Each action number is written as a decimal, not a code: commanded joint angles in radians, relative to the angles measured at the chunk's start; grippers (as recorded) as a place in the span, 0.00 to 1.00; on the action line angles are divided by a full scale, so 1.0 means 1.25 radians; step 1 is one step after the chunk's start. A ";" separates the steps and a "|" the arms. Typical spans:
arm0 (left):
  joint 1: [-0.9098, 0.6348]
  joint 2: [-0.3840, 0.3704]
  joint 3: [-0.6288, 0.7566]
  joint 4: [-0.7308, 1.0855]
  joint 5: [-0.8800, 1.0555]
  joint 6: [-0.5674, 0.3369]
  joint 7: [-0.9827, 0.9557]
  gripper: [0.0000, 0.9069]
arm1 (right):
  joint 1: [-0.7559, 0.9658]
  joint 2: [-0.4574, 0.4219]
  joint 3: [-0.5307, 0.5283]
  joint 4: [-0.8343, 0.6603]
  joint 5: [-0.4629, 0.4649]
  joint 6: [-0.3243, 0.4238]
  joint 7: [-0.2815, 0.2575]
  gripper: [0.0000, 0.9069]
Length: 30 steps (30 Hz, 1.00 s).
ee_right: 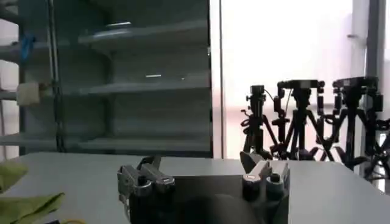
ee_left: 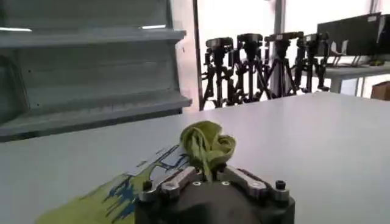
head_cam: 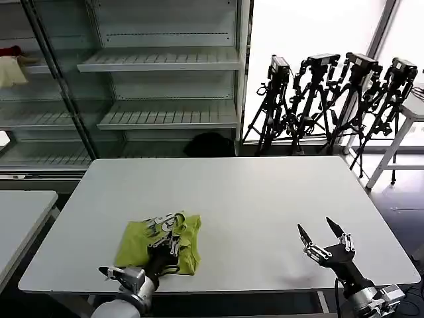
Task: Fold and organize the clothes.
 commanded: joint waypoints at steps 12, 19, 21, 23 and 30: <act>-0.027 -0.001 0.068 -0.052 0.038 0.033 -0.007 1.00 | 0.005 -0.003 -0.005 0.005 -0.012 -0.007 0.001 1.00; -0.034 0.020 0.063 -0.068 0.046 0.032 -0.004 1.00 | 0.010 0.000 -0.007 0.011 -0.016 -0.013 0.000 1.00; -0.034 0.029 0.056 -0.057 0.051 0.028 -0.004 1.00 | 0.009 -0.002 -0.007 0.011 -0.016 -0.012 -0.001 1.00; -0.033 0.036 0.047 -0.051 0.050 0.025 -0.005 1.00 | 0.009 -0.001 -0.006 0.013 -0.015 -0.012 -0.001 1.00; 0.002 0.051 -0.015 -0.090 0.024 0.022 -0.014 1.00 | 0.008 0.000 -0.004 0.017 -0.015 -0.011 -0.001 1.00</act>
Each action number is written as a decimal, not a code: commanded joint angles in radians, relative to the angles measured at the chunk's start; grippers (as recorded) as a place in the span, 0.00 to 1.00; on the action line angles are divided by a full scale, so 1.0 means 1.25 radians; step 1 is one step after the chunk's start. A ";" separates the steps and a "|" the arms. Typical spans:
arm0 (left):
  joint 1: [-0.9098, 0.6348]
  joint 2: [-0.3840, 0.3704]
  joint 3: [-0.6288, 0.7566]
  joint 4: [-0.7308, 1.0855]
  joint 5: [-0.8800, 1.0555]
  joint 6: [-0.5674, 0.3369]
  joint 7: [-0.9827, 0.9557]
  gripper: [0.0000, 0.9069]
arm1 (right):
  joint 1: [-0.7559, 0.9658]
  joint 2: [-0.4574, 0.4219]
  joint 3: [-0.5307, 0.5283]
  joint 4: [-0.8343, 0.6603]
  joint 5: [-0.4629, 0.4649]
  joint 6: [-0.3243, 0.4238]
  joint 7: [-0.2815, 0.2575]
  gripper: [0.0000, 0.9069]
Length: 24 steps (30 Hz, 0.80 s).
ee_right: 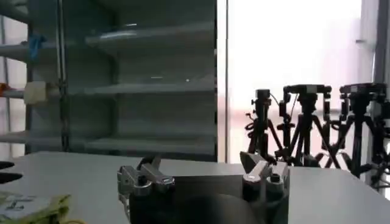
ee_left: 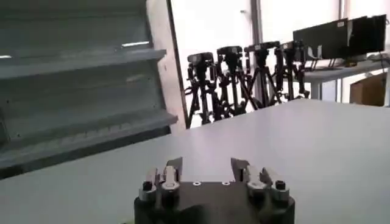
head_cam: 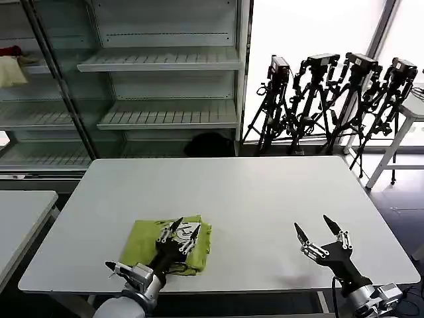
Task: Fold and organize the clothes.
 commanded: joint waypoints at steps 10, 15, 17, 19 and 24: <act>0.178 0.051 -0.342 -0.029 -0.221 0.098 -0.076 1.00 | 0.000 -0.011 0.004 -0.005 0.007 0.001 0.002 1.00; 0.179 0.024 -0.378 -0.014 -0.350 0.192 -0.105 1.00 | 0.016 -0.018 -0.003 -0.003 0.010 -0.014 0.001 1.00; 0.169 0.004 -0.371 -0.011 -0.366 0.192 -0.107 1.00 | 0.020 -0.017 -0.004 -0.003 0.011 -0.017 0.001 1.00; 0.159 -0.009 -0.358 -0.008 -0.366 0.192 -0.106 1.00 | 0.023 -0.016 -0.005 -0.007 0.011 -0.017 0.000 1.00; 0.124 -0.034 -0.334 0.016 -0.371 0.193 -0.088 1.00 | 0.020 -0.015 -0.005 -0.009 0.010 -0.016 0.000 1.00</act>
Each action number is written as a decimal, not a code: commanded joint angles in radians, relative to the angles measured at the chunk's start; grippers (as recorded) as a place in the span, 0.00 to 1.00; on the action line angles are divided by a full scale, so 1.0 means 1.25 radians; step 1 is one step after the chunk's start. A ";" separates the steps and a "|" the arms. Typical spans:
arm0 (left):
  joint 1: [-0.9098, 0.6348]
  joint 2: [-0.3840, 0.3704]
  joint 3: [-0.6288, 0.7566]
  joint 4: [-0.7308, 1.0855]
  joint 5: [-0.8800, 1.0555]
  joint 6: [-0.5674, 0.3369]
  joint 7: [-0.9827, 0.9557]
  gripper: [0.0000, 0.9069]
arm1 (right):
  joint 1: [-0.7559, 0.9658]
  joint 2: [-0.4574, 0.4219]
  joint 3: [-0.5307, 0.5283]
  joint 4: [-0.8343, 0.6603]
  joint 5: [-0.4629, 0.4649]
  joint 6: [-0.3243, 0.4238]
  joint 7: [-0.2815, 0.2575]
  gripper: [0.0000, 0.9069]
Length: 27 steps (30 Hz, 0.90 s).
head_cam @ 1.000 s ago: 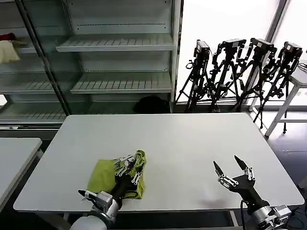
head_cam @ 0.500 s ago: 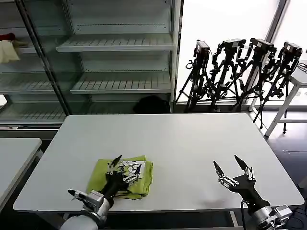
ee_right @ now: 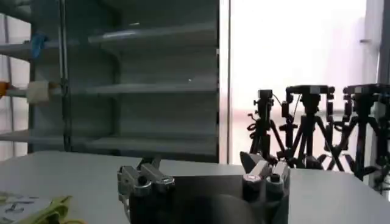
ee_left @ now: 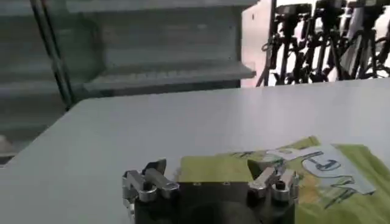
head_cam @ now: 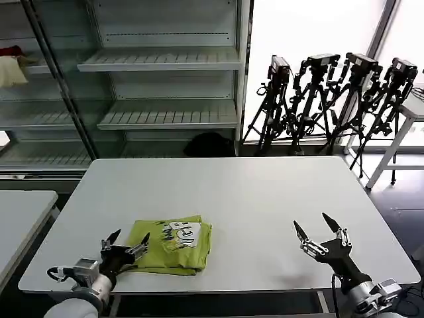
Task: Fold and organize the clothes.
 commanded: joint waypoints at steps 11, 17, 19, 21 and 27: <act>-0.039 -0.079 -0.061 0.076 -0.180 0.063 0.001 1.00 | 0.003 0.003 -0.002 -0.003 -0.005 -0.004 -0.001 1.00; -0.039 -0.086 -0.064 0.108 -0.186 0.061 0.034 1.00 | 0.003 0.008 -0.005 -0.005 -0.008 -0.004 -0.001 1.00; -0.039 -0.092 -0.061 0.110 -0.185 0.061 0.045 1.00 | 0.003 0.007 -0.004 -0.003 -0.008 -0.004 -0.001 1.00; -0.039 -0.098 -0.058 0.107 -0.185 0.061 0.050 0.86 | 0.004 0.006 -0.003 -0.003 -0.008 -0.004 -0.001 1.00; -0.034 -0.111 -0.041 0.104 -0.173 0.056 0.066 0.11 | 0.004 0.006 -0.002 -0.005 -0.007 -0.003 -0.002 1.00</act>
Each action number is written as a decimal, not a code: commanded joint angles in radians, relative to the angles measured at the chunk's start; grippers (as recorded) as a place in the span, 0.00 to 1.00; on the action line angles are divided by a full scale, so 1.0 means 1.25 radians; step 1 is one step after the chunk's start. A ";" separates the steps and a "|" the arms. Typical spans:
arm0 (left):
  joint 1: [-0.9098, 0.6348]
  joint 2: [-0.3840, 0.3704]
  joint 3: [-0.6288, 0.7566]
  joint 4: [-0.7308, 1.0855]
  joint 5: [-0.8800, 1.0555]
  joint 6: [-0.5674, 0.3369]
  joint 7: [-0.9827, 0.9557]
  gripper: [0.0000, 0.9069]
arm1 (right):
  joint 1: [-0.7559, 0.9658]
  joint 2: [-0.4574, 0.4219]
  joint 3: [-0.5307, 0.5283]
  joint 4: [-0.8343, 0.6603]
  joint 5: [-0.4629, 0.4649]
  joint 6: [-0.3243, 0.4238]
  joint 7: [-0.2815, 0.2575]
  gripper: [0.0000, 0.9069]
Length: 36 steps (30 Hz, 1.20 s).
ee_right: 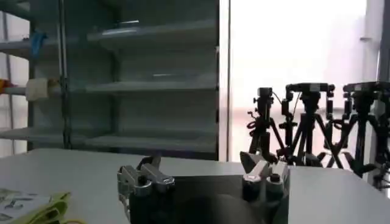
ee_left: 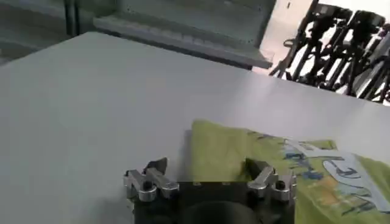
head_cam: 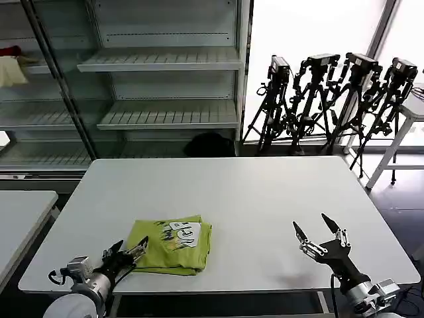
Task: Fold and organize the clothes.
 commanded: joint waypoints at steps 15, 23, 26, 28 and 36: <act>0.012 -0.007 0.029 0.043 0.024 -0.092 0.080 0.01 | 0.006 0.003 -0.005 -0.007 0.000 0.004 -0.001 1.00; 0.036 0.049 -0.029 -0.012 0.005 -0.117 0.051 0.00 | 0.019 0.001 -0.013 -0.006 0.000 -0.001 0.001 1.00; 0.037 0.113 -0.126 -0.029 -0.030 -0.110 0.032 0.00 | 0.027 -0.001 -0.016 -0.003 0.001 -0.004 0.002 1.00; 0.042 0.160 -0.203 -0.030 -0.062 -0.102 0.032 0.00 | 0.031 -0.004 -0.016 -0.004 0.002 -0.005 0.001 1.00; 0.060 0.389 -0.524 0.018 -0.139 -0.054 0.122 0.00 | 0.057 -0.010 -0.036 -0.011 0.007 -0.005 0.000 1.00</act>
